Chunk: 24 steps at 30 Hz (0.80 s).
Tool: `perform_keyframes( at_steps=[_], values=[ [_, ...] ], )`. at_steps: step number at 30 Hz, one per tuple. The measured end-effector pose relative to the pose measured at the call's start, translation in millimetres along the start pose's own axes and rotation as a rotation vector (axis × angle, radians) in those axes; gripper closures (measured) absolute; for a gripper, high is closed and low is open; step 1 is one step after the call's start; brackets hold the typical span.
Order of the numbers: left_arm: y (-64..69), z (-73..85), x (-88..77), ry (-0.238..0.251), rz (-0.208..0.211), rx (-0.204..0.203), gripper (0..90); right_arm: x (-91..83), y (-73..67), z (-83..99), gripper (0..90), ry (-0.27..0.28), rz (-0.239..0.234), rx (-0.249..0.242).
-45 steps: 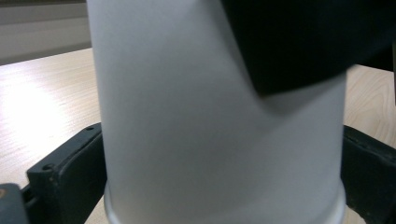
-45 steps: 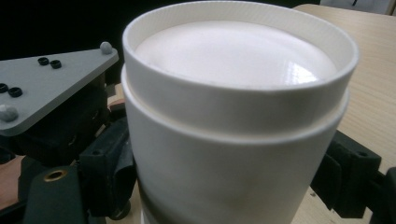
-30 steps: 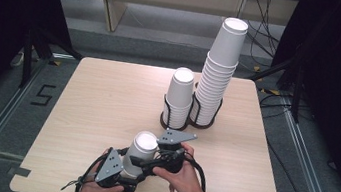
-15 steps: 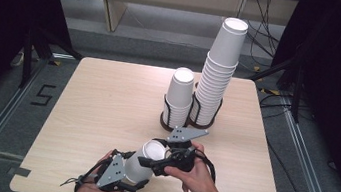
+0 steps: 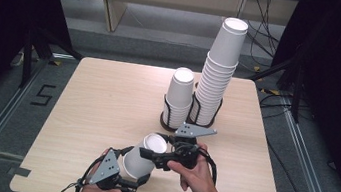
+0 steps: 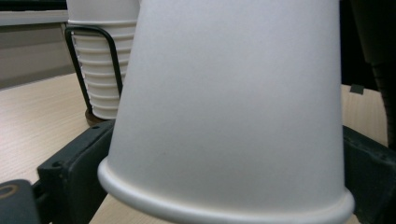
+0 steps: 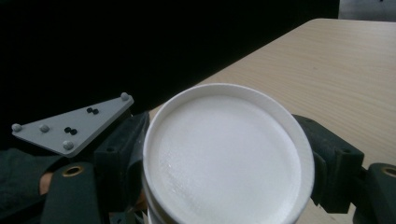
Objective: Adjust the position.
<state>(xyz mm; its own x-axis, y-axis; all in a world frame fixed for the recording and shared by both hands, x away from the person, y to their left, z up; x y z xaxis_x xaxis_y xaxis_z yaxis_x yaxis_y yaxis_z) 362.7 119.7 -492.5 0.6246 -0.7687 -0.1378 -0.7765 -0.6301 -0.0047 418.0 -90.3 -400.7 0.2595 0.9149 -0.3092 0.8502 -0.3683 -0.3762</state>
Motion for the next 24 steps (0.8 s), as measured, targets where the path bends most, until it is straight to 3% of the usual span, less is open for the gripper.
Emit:
perform_keyframes(
  at_steps=[2, 4, 7, 9, 10, 11, 12, 16, 18, 23, 24],
  values=[
    [-1.7, -0.1, 0.6, 0.019, 0.003, -0.001, 3.5, 0.3, 0.9, 0.5, 26.0, 0.006, -0.017, 0.013],
    [-2.0, -0.6, -0.8, 0.001, -0.006, -0.004, 3.7, 0.1, -0.9, 0.9, 26.0, 0.002, -0.017, 0.041],
    [-3.5, -1.3, -2.0, -0.008, 0.004, -0.008, 6.3, 1.4, -2.0, 1.5, 25.9, -0.005, -0.017, 0.028],
    [-5.0, -2.6, -2.4, -0.015, 0.009, 0.007, 8.3, 1.7, 0.4, 1.1, 25.5, -0.005, -0.021, 0.016],
    [-5.5, -3.1, -1.5, -0.011, 0.013, 0.027, 9.1, 0.6, -0.5, 1.3, 25.3, -0.016, -0.017, 0.042],
    [-5.4, -3.3, -2.3, -0.020, 0.013, 0.036, 10.2, 0.2, 1.2, 0.8, 25.1, -0.021, -0.018, 0.020],
    [-6.0, -4.3, -4.3, -0.047, 0.008, 0.056, 11.0, -0.6, 0.2, 1.2, 24.9, -0.032, -0.027, 0.048],
    [-7.2, -5.3, -6.2, -0.076, 0.007, 0.102, 13.4, 0.4, 2.6, 1.6, 23.5, -0.063, -0.041, 0.014],
    [-6.5, -5.3, -6.0, -0.083, 0.008, 0.101, 13.7, 0.3, 2.8, 1.5, 23.3, -0.066, -0.040, 0.008],
    [-8.6, -5.1, -6.5, -0.134, 0.012, 0.142, 14.0, -3.9, 3.6, -1.6, 17.1, -0.121, 0.010, -0.082],
    [-8.9, -4.6, -6.5, -0.146, 0.015, 0.150, 14.0, -3.9, 3.6, -1.6, 17.1, -0.121, 0.010, -0.082]
  ],
)
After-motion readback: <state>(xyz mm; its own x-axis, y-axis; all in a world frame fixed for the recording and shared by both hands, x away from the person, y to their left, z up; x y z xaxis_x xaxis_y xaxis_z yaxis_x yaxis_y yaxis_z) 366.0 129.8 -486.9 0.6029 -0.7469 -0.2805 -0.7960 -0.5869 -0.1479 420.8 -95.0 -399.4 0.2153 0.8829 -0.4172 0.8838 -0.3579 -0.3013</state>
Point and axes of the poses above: each handheld gripper's, and its own axes: x roughly forward along the jaws, z roughly out of its underside, y roughly to its right, the point moved 1 cm from there along x, roughly forward along the jaws
